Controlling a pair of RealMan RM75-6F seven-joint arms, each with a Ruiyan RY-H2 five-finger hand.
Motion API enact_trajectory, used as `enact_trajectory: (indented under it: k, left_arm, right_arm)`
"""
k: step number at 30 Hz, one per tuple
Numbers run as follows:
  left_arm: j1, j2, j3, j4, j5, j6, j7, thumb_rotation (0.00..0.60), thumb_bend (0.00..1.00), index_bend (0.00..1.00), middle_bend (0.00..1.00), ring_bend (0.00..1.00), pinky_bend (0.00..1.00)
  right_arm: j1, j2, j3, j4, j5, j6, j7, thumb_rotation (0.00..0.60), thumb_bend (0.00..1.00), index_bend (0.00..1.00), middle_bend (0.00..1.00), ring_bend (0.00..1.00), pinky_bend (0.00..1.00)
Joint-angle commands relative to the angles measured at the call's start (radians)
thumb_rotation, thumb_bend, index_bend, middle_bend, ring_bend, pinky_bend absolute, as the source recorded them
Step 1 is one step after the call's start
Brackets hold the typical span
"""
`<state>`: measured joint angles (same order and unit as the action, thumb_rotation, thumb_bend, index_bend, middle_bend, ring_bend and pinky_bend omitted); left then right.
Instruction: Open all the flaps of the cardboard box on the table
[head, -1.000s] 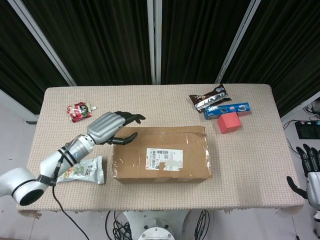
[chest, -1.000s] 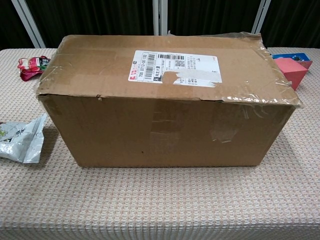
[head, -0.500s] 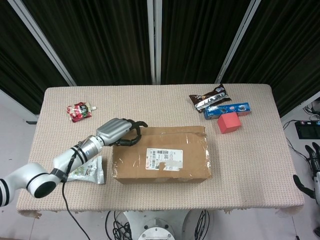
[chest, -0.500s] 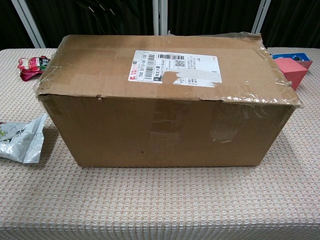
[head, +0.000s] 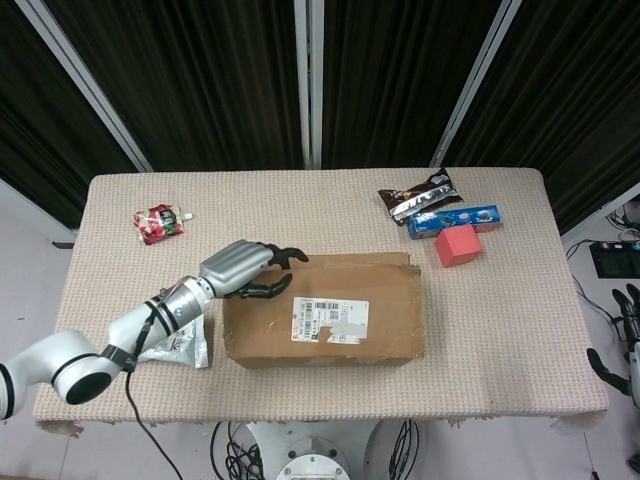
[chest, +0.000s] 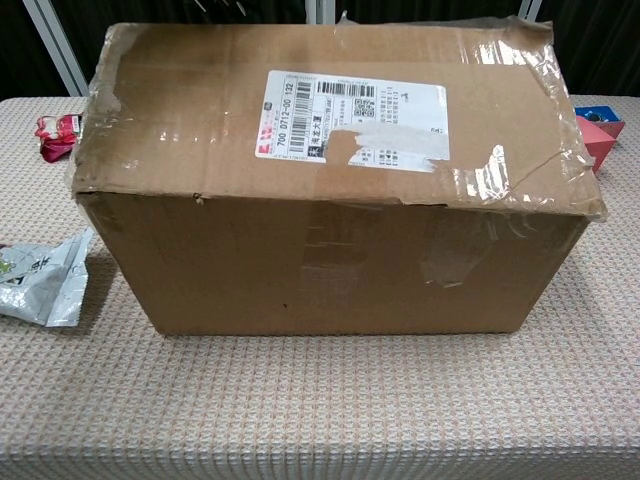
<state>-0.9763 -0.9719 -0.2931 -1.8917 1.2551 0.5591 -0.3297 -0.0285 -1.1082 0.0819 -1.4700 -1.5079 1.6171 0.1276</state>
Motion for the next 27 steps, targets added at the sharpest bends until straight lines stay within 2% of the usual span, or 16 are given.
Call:
enact_trajectory:
  k: [1,9,13,16,19,22,27]
  left_arm:
    - [0.017,0.048,-0.025,-0.048,0.032,0.020,-0.044,0.070,0.47,0.20,0.43,0.28,0.32]
    - [0.064,0.242,-0.076,-0.200,0.133,0.024,-0.194,0.069,0.47,0.16,0.47,0.31,0.36]
    - [0.092,0.349,-0.081,-0.282,0.209,0.010,-0.284,0.068,0.47,0.15,0.49,0.32,0.37]
    - [0.111,0.416,-0.076,-0.330,0.280,0.010,-0.365,0.071,0.47,0.14,0.54,0.38,0.41]
    - [0.104,0.485,-0.056,-0.377,0.380,-0.033,-0.530,0.073,0.47,0.13,0.61,0.45,0.45]
    - [0.087,0.527,-0.028,-0.374,0.490,-0.047,-0.655,0.075,0.47,0.12,0.61,0.46,0.45]
    - [0.059,0.565,0.036,-0.333,0.656,0.015,-0.841,0.077,0.47,0.12,0.63,0.47,0.46]
  right_arm:
    - [0.001,0.000,0.002,0.000,-0.001,0.002,0.001,0.600,0.19,0.00,0.00,0.00,0.00]
    - [0.009,-0.014,0.006,0.007,-0.010,0.002,0.008,0.600,0.19,0.00,0.00,0.00,0.00]
    - [0.012,-0.024,0.010,0.016,-0.020,0.012,0.017,0.600,0.19,0.00,0.00,0.00,0.00]
    - [0.014,-0.027,0.011,0.019,-0.031,0.021,0.017,0.600,0.19,0.00,0.00,0.00,0.00]
    - [0.017,-0.029,0.011,0.018,-0.042,0.027,0.016,0.600,0.19,0.00,0.00,0.00,0.00]
    - [0.019,-0.031,0.010,0.017,-0.049,0.031,0.014,0.600,0.19,0.00,0.00,0.00,0.00]
    - [0.020,-0.034,0.010,0.015,-0.059,0.040,0.010,0.600,0.19,0.00,0.00,0.00,0.00]
